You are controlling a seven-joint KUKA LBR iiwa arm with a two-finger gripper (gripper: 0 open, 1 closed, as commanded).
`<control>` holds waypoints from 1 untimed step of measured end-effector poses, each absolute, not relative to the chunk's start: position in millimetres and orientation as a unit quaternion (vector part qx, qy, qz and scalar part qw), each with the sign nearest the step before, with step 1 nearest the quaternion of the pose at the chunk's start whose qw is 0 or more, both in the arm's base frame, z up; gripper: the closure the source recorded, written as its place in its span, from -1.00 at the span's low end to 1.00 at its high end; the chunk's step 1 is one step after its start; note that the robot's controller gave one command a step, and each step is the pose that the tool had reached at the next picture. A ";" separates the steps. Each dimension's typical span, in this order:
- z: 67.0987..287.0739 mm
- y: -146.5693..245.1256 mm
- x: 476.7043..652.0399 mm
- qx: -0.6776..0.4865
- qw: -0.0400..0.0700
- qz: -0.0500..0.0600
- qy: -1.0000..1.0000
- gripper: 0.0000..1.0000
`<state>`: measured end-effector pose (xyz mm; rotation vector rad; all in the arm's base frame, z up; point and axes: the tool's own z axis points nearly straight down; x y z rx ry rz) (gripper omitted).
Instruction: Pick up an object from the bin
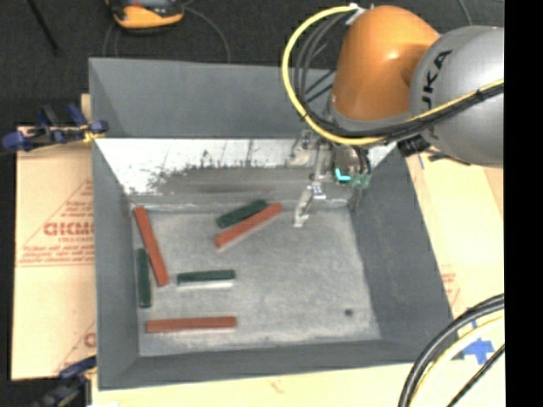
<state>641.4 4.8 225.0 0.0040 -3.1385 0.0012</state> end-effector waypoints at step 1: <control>230.0 4.9 642.9 0.001 -0.003 0.000 -1.000 -1.00</control>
Offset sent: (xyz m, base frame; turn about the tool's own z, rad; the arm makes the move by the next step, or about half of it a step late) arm 0.0060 0.0251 -0.1253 -0.1148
